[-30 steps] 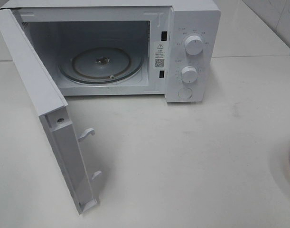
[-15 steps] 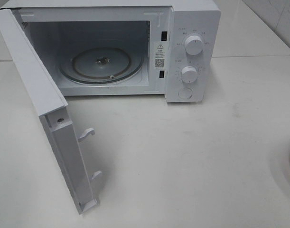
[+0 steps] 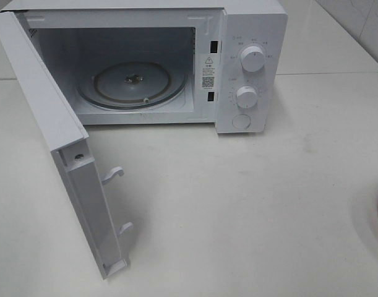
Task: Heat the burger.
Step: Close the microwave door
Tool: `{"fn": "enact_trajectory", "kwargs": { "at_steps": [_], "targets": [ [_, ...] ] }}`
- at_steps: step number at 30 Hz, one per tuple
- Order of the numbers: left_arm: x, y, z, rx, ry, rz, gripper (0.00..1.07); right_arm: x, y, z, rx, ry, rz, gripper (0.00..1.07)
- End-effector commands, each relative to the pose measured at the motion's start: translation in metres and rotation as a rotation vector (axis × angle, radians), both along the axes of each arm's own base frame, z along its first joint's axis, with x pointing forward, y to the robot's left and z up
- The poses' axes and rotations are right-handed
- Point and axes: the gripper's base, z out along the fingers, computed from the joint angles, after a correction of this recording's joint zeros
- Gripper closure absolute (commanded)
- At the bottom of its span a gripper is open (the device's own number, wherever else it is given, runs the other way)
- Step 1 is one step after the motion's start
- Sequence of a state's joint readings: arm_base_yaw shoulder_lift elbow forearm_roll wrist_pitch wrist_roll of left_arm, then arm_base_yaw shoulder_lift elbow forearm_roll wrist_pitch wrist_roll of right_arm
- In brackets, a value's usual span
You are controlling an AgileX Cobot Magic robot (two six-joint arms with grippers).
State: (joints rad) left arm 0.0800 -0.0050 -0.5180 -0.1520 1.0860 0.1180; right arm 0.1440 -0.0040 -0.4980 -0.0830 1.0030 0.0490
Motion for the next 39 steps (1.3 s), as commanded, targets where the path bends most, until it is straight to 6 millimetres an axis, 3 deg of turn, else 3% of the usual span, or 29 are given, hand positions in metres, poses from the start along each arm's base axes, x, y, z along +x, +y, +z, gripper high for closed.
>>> {"fn": "enact_trajectory", "kwargs": {
  "at_steps": [1,39],
  "targets": [
    [-0.0004,-0.0002,0.0009,-0.006,-0.018,0.005,0.07,-0.0036,-0.0005,-0.0004,-0.007,-0.030,0.004,0.31],
    [-0.0004,-0.0002,0.0009,-0.006,-0.018,0.005,0.07,-0.0036,-0.0006,-0.0004,-0.006,-0.030,0.002,0.31]
  ]
}}
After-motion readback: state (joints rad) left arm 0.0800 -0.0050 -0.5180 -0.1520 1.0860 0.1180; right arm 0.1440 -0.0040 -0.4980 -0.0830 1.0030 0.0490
